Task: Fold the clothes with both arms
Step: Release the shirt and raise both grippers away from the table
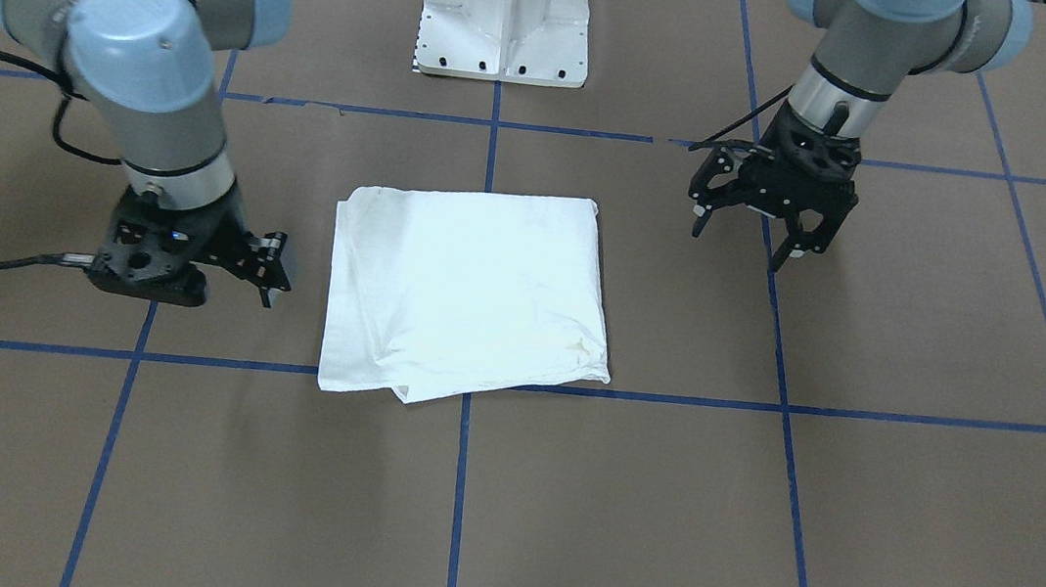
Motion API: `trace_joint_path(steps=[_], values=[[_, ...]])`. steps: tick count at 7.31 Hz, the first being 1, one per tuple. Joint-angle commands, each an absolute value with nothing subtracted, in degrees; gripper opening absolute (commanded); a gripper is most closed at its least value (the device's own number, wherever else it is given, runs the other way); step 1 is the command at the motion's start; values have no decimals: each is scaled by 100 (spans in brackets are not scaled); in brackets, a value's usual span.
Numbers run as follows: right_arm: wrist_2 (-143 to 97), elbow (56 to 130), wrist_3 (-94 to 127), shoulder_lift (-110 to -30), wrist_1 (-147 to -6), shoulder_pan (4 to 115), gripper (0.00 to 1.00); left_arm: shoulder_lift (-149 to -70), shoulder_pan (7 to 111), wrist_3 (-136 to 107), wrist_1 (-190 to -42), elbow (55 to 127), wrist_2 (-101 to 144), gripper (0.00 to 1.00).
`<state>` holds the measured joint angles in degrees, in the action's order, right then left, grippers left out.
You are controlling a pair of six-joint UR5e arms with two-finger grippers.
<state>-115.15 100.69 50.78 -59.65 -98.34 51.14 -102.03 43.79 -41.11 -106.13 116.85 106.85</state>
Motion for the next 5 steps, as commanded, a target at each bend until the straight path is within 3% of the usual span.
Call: trace_joint_path(steps=[1, 3, 5], values=[[-12608, 10477, 2718, -7167, -10020, 6410, 100, -9416, 5688, -2146, -10468, 11857, 11727, 100], [-12700, 10407, 31, -8371, -10036, 7693, 100, -8767, 6572, -1530, -10354, 11271, 12861, 100], [-12745, 10389, -439, -9331, -9967, 8452, 100, -8388, 7552, -1172, -10414, 10698, 13079, 100]])
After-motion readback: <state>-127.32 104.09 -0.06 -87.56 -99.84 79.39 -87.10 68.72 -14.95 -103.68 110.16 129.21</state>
